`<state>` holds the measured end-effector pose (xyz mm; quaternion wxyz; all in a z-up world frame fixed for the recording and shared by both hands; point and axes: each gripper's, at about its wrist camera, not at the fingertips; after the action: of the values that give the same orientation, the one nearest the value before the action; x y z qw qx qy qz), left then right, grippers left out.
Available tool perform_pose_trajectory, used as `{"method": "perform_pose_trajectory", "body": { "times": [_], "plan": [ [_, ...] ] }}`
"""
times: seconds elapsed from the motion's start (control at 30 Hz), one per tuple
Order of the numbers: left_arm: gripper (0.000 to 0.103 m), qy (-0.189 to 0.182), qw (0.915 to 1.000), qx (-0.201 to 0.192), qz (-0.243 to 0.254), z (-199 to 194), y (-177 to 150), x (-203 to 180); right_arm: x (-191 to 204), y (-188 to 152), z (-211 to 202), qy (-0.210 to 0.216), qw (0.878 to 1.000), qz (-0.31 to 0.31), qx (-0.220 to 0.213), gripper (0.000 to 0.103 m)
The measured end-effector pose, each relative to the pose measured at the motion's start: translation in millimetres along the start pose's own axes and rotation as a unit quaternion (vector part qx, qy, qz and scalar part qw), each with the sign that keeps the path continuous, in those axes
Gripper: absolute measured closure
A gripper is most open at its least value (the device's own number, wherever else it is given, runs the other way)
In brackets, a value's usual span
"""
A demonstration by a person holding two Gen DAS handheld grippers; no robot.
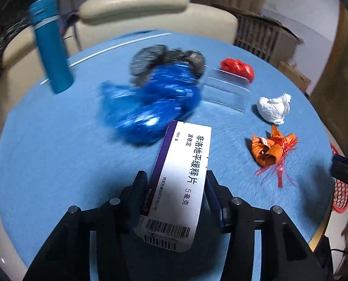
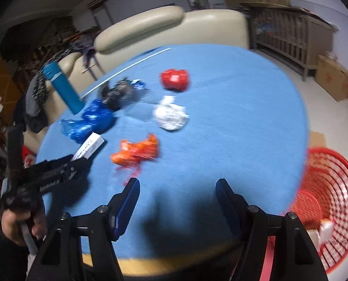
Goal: Collect trash
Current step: 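Grasp the white medicine box with purple stripe using the left tool, then grasp the orange plastic bag with the right tool while left holds the white box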
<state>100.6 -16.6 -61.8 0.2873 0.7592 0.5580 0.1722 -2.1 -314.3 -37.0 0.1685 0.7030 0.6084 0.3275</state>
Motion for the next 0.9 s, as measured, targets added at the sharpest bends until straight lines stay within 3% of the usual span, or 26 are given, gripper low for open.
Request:
{"method": "perform_pose_trajectory", "body": {
  "times": [0.1, 0.2, 0.4, 0.6, 0.63, 0.9],
  "plan": [
    [0.054, 0.005, 0.9998, -0.006, -0.018, -9, -12, 8, 24, 13, 20, 0.014, 1.0, -0.022, 0.008, 0.032],
    [0.054, 0.009, 0.9996, -0.012, -0.026, -17, -21, 12, 45, 21, 35, 0.01, 0.999, -0.051, 0.006, 0.025],
    [0.054, 0.006, 0.9992, -0.011, -0.039, -23, -30, 14, 68, 31, 70, -0.043, 0.992, -0.114, 0.019, 0.024],
    [0.054, 0.013, 0.9993, -0.012, -0.034, -22, -31, 12, 65, 31, 96, -0.033, 0.993, -0.107, 0.047, 0.025],
    [0.054, 0.014, 0.9993, -0.012, -0.034, -22, -31, 11, 64, 30, 96, -0.03, 0.993, -0.102, 0.045, 0.034],
    [0.055, 0.023, 0.9989, -0.008, -0.04, -22, -32, 9, 60, 30, 77, -0.013, 0.996, -0.088, 0.019, 0.035]
  ]
}}
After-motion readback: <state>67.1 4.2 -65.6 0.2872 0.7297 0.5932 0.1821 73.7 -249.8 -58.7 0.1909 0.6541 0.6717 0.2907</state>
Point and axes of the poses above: each gripper's, at about its wrist camera, not at the fingertips, and z roughly the way its jaws point, x to its left, y to its top, and after that the axes turned 1 degree about -x, right-handed
